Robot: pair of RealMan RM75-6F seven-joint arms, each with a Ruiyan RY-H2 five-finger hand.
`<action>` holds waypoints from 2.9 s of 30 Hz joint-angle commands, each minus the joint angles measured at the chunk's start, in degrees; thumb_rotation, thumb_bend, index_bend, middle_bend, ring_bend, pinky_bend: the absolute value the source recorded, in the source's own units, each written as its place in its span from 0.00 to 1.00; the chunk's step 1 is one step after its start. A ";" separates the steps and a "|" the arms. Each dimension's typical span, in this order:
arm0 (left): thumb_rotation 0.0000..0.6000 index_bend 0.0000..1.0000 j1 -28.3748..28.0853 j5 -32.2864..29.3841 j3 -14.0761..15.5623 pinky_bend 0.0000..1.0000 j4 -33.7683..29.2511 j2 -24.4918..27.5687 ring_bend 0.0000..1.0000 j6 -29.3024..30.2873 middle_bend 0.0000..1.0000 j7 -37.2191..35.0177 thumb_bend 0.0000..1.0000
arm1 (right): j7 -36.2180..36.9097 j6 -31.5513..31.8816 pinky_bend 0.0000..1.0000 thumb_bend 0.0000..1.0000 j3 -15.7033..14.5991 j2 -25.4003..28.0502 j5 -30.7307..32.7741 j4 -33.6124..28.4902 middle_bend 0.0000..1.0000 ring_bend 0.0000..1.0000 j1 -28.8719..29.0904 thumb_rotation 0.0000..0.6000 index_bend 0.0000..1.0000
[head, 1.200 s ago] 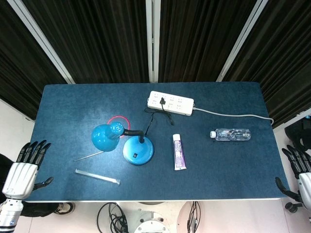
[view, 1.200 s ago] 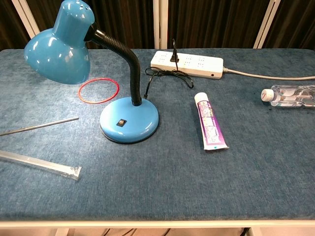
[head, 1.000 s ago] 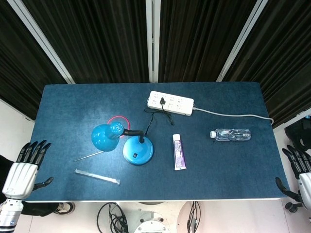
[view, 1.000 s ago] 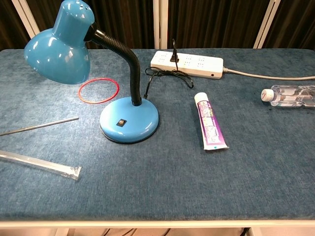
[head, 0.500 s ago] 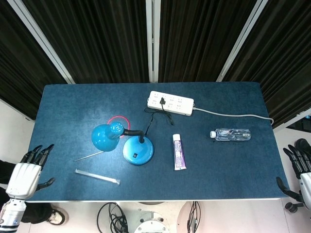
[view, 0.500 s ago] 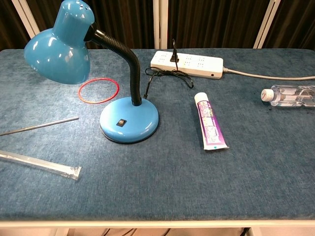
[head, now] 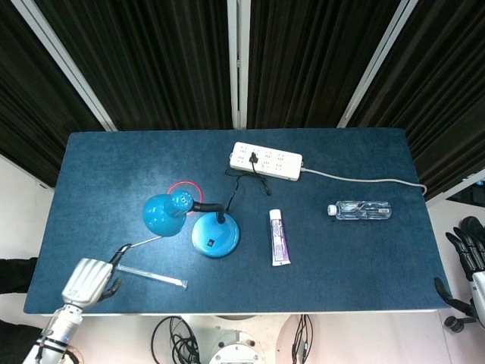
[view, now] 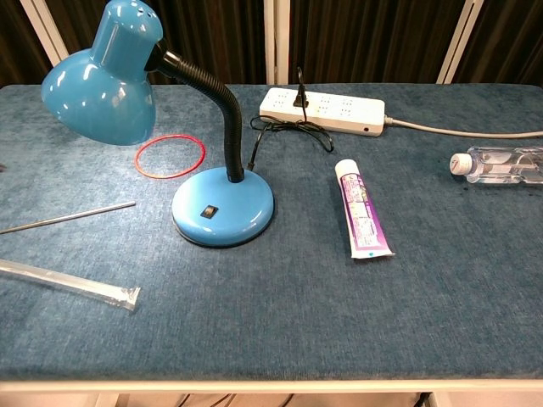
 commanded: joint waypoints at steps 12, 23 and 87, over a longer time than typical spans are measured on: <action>1.00 0.07 -9.86 -5.84 -3.66 0.85 0.75 -11.33 0.84 -12.89 0.82 7.27 0.42 | -0.90 1.20 0.00 0.33 0.10 1.40 -0.29 -1.55 0.00 0.00 -0.59 1.00 0.00; 1.00 0.07 -14.93 -10.33 -5.44 0.85 1.67 -15.75 0.84 -16.64 0.82 11.48 0.42 | -0.74 1.22 0.00 0.33 0.23 1.12 0.75 -1.03 0.00 0.00 -1.08 1.00 0.00; 1.00 0.09 -16.25 -15.56 0.19 0.86 2.53 -11.41 0.84 -7.11 0.82 12.02 0.43 | -0.92 -1.47 0.00 0.33 0.75 0.61 1.68 -0.81 0.00 0.00 -0.28 1.00 0.00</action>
